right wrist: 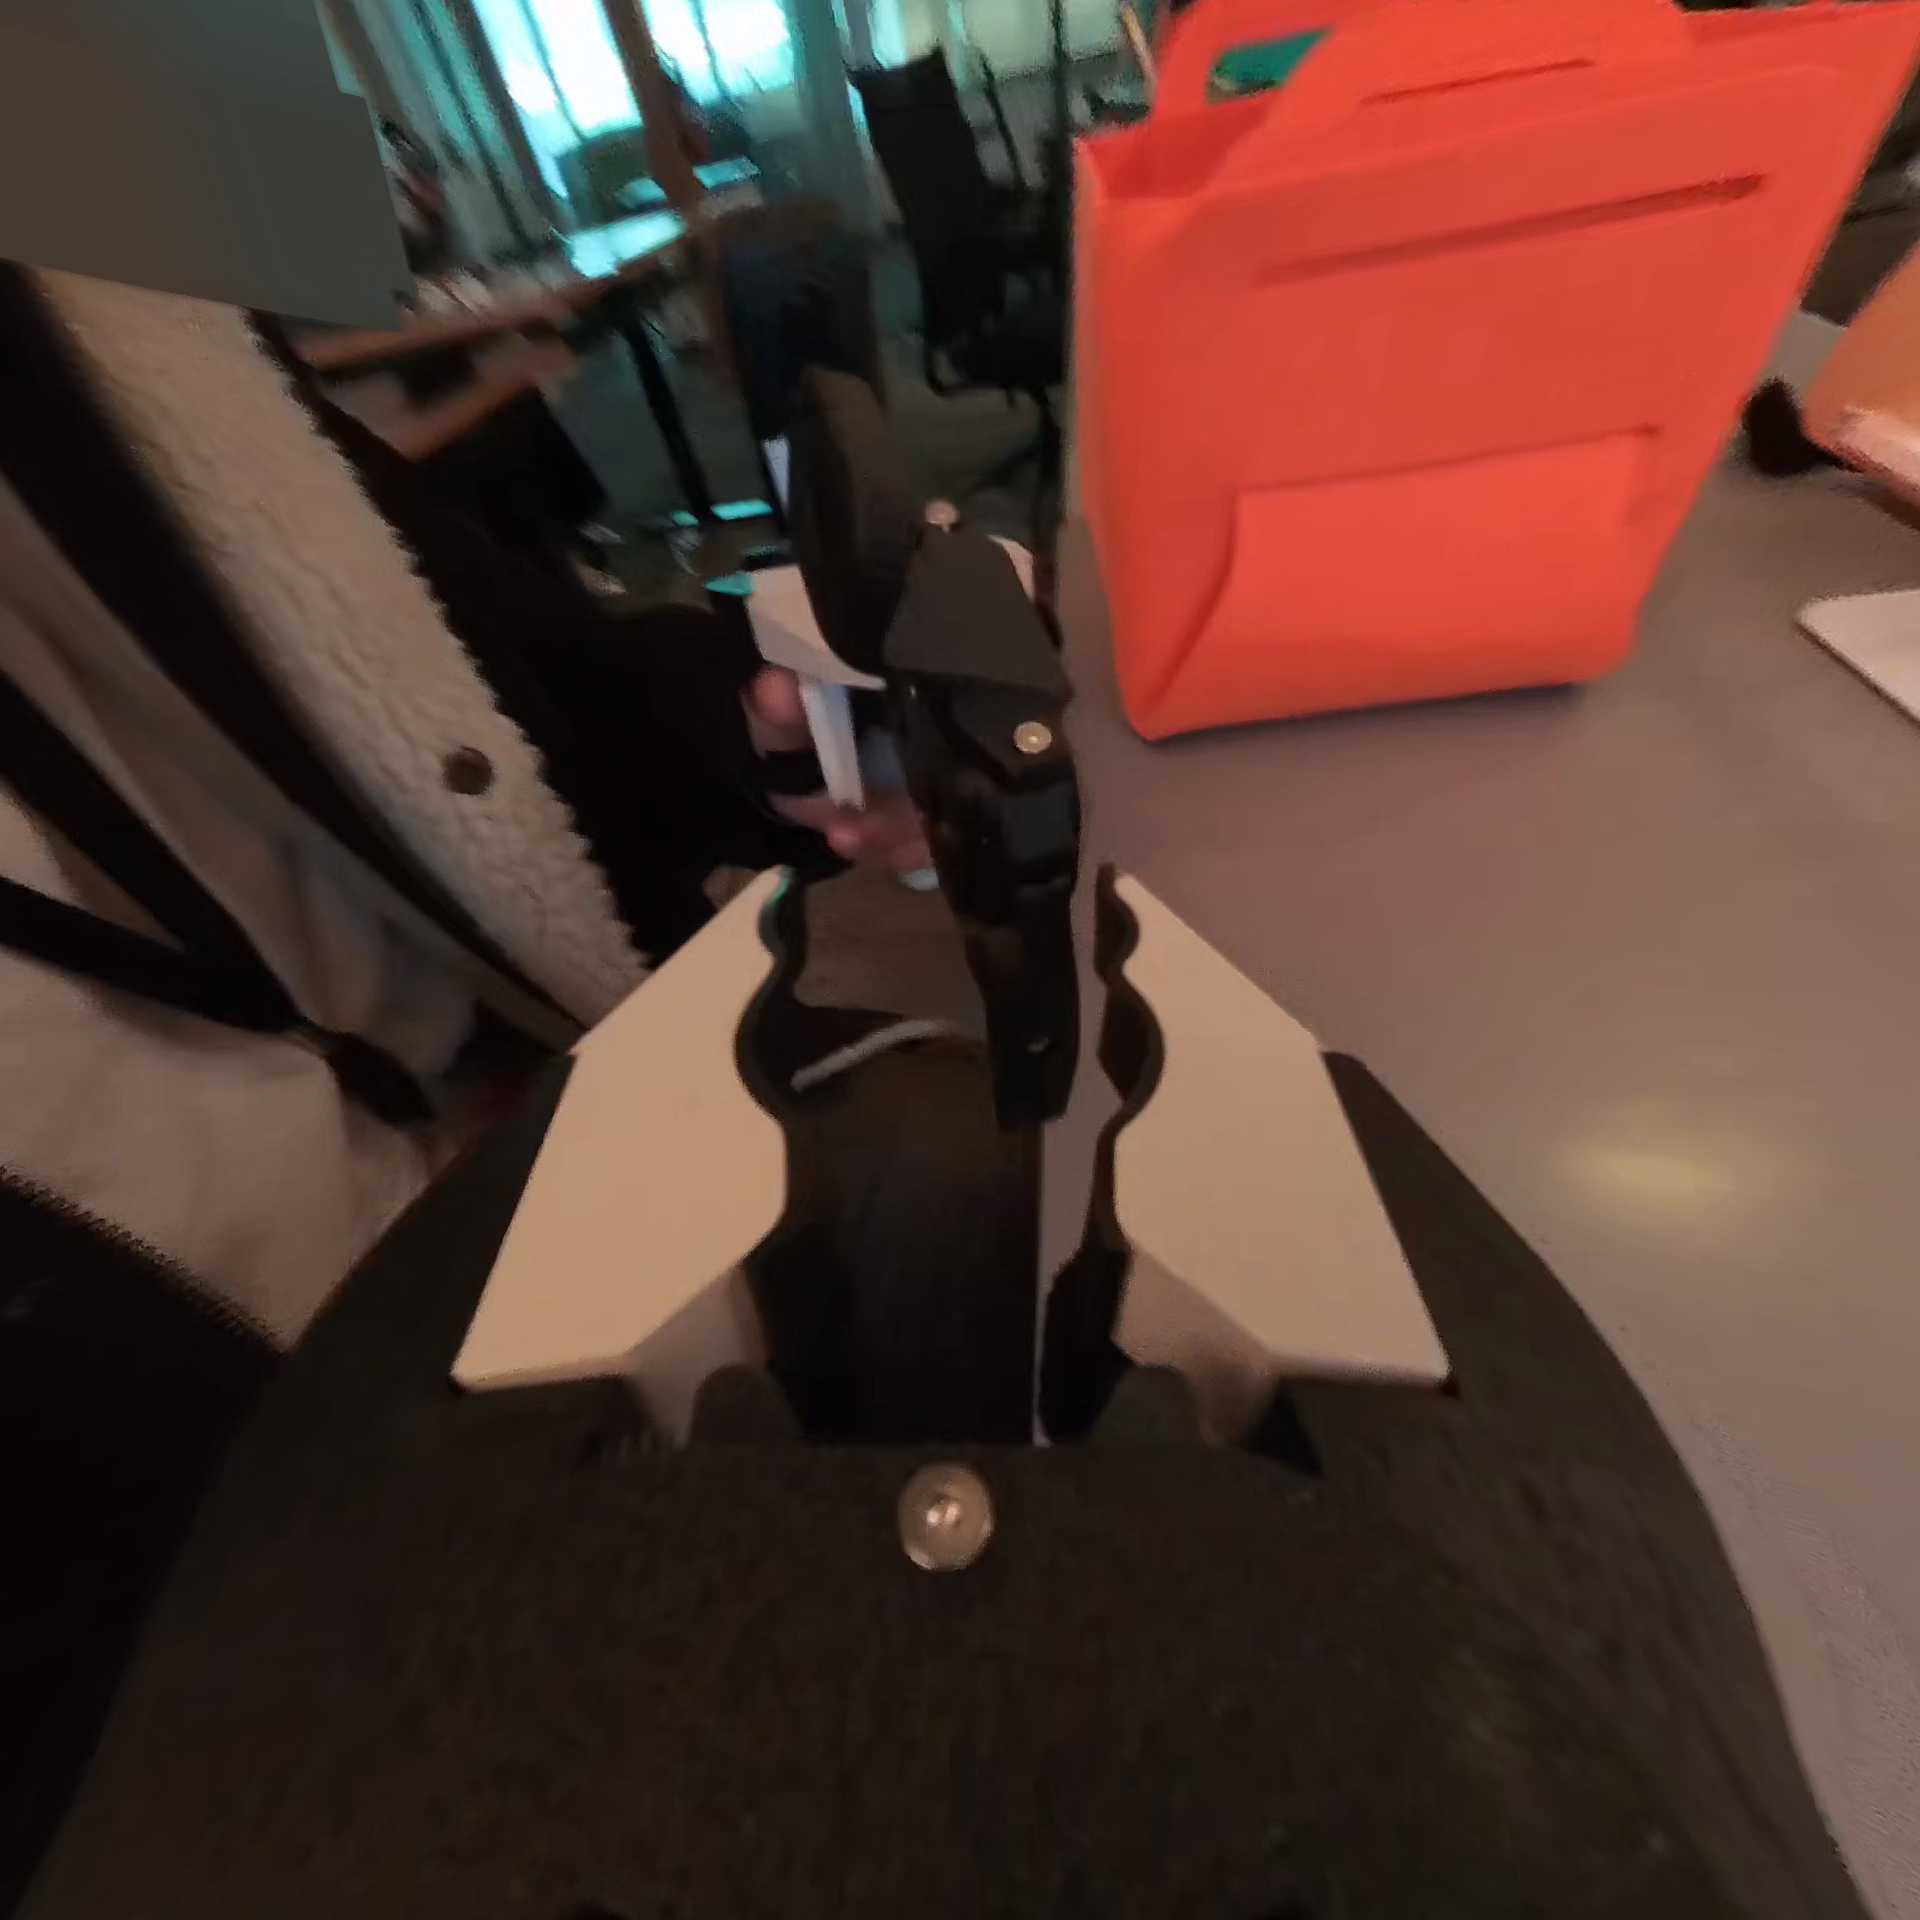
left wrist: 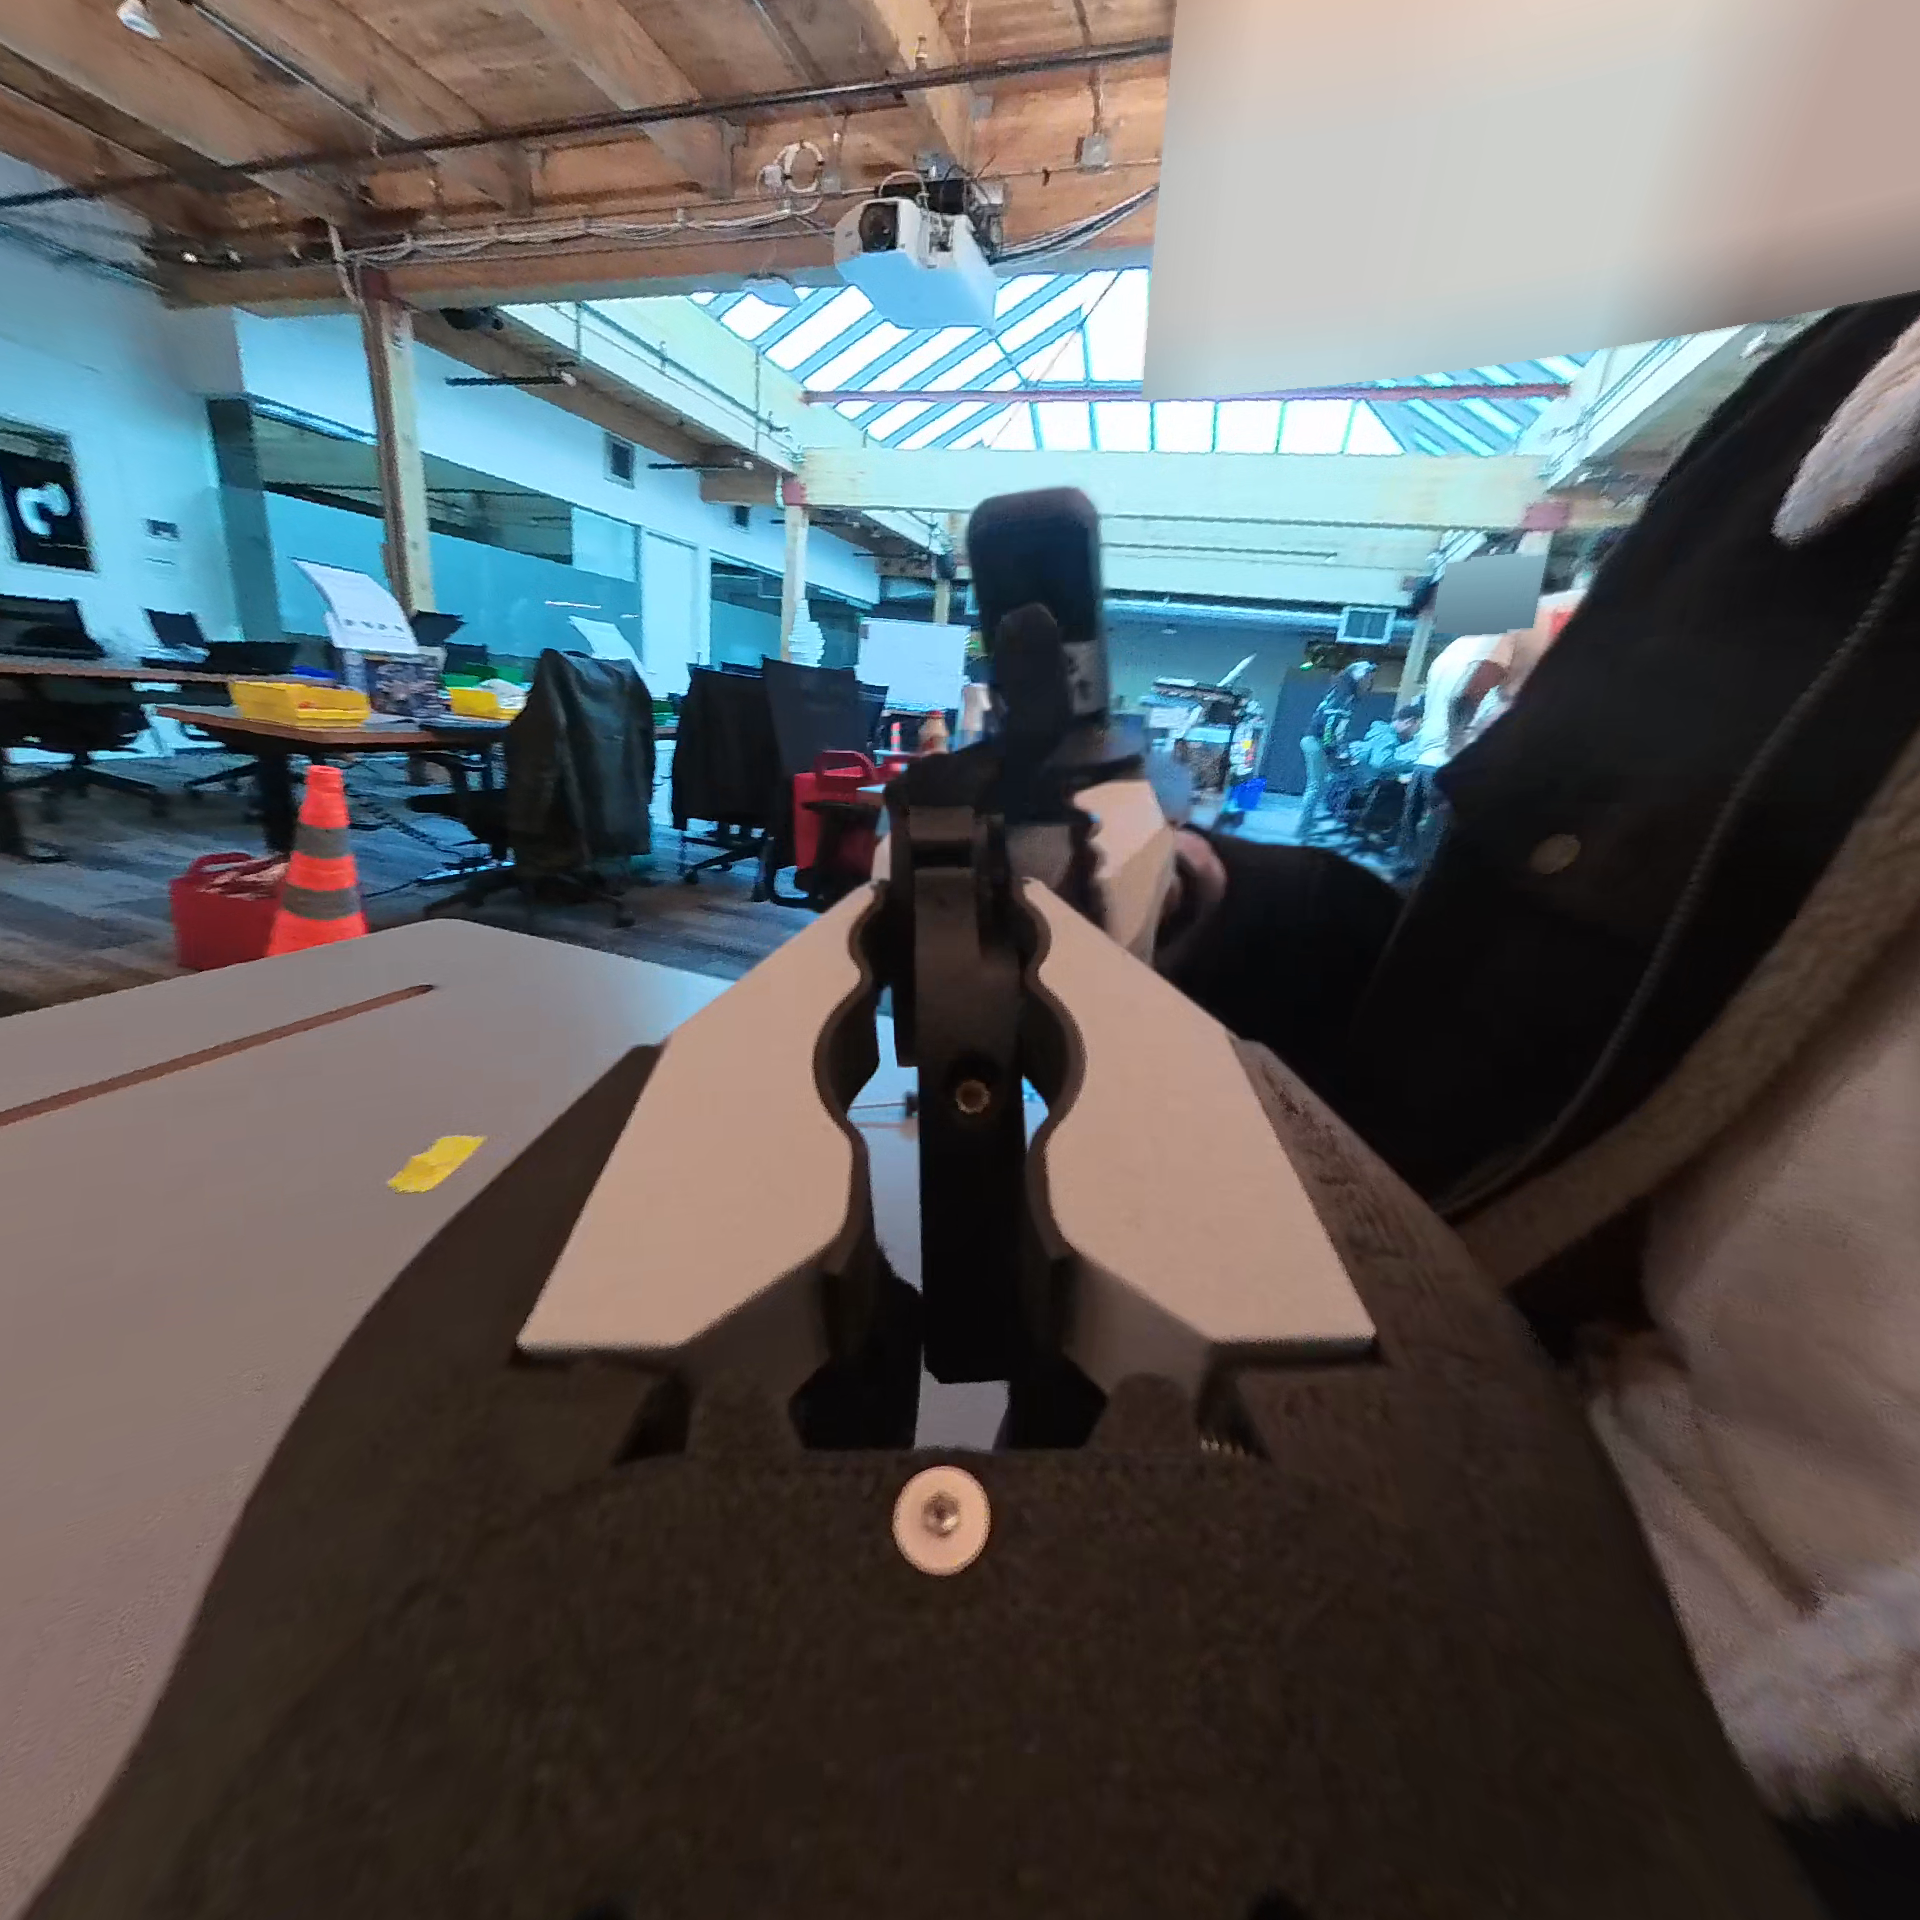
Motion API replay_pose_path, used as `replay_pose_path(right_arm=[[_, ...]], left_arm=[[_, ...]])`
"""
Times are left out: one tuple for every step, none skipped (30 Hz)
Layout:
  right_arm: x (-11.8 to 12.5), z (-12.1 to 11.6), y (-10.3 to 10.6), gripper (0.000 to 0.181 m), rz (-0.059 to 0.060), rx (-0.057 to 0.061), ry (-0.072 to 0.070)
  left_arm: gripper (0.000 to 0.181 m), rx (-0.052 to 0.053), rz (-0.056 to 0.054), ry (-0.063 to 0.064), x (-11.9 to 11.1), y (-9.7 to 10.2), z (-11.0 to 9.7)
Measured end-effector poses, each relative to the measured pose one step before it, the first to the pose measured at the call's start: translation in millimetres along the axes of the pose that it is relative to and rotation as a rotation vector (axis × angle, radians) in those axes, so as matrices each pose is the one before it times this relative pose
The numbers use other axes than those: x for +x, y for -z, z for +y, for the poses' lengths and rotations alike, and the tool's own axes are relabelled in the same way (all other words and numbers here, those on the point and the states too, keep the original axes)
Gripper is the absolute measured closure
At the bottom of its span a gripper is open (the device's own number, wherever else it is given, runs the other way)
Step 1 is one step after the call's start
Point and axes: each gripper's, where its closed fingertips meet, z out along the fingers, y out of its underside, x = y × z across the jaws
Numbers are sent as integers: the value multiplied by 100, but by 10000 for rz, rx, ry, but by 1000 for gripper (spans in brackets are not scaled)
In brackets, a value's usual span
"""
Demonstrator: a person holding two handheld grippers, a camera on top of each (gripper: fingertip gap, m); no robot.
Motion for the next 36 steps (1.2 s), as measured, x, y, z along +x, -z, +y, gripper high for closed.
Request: replay_pose_path(right_arm=[[-111, 179, -197, 137, -187, 151, 22], [145, 81, -32, 146, 7, 158, 136], [164, -253, 233, 156, 94, 314, 129], [-47, -298, 403, 158, 29, 353, 135], [-134, -244, 386, 158, 36, 346, 136], [-134, 55, 363, 159, 89, 164, 193], [-35, 463, 340, 159, 172, -102, 244], [54, 698, 301, 159, 197, -205, 173], [177, 818, 310, 159, 204, -265, 184], [222, 837, 280, 159, 165, -214, 172], [153, 978, 184, 159, 50, -217, 125], [260, 1094, 124, 159, 76, -269, 92], [410, 940, 130, 159, 112, -179, -45], [438, 903, 114, 160, 67, -217, -136], [410, 1004, 19, 160, 74, -337, -11], [522, 1164, -42, 160, 163, -451, 45], [588, 1296, -84, 159, 157, -542, -23], [459, 1375, -192, 159, 31, -549, -182], [421, 1320, -235, 159, -36, -467, -319], [497, 1104, -189, 158, 50, -350, -263], [373, 920, -150, 158, 18, -222, -190], [145, 712, -98, 158, -91, -131, -194], [185, 517, -19, 158, -93, -52, -243], [166, 432, 21, 158, -92, -44, -232], [116, 400, 25, 158, -46, -93, -89], [142, 427, -39, 158, 62, -124, 70], [103, 511, -124, 158, 88, -192, 150], [-15, 572, -206, 158, 15, -220, 131], [-59, 536, -267, 158, -17, -160, 37], [-24, 270, -184, 158, -10, 8, -26], [68, -85, 20, 158, 30, 207, -72], [-13, 3, 32, 158, -45, 129, -12], [-15, 26, 56, 158, -35, 114, 39], [18, 6, 21, 158, -16, 147, 56], [-26, 2, -29, 157, -53, 158, 35], [-12, 4, -86, 153, -30, 111, 0]], left_arm=[[161, 37, 160, 67, 325, -291, 69], [161, 1, 112, 24, 273, -308, 129], [161, -30, 137, 21, 319, -322, 196], [161, 67, 11, 3, 140, -241, 48], [161, -53, 58, -22, 181, -186, 184], [161, -244, 73, 15, 119, -176, 493], [160, -408, 30, 37, 5, -168, 827], [157, -477, 14, 34, -49, -198, 1037], [154, -444, -120, 69, -284, -229, 998], [152, -286, -129, 167, -341, -281, 751], [152, -221, 16, 171, -198, -350, 643], [153, -313, -91, 67, -427, -416, 794], [155, -453, -187, -130, -671, -430, 1011], [156, -315, -9, -151, -410, -401, 753], [156, -298, -9, -97, -398, -433, 731], [156, -479, -55, -136, -506, -513, 1066], [156, -516, -9, -43, -524, -592, 1155], [156, -455, 82, 66, -459, -636, 1063], [156, -442, 117, 44, -408, -641, 1005], [157, -361, 103, 98, -396, -626, 839], [157, -249, 139, 113, -268, -544, 592], [157, -119, 134, 61, -159, -465, 384], [157, -78, 70, 5, -169, -390, 279], [157, -81, 36, -90, -101, -346, 217], [158, -101, 9, -159, -55, -303, 250], [158, -193, -11, -174, -41, -295, 402], [158, -244, 15, -143, 50, -296, 518], [158, -216, 22, -130, 97, -254, 507], [158, -79, -33, -130, 40, -162, 262], [158, 41, -51, -138, 19, -39, 40], [158, 43, -14, -80, 5, -19, -6], [159, 15, 44, 50, 32, -39, -16], [159, 5, 52, 86, 27, -50, -23], [159, 4, 25, -2, 10, -27, -18], [159, 11, 17, -71, 44, -11, -1], [159, 15, 8, -90, 79, -13, -1]])
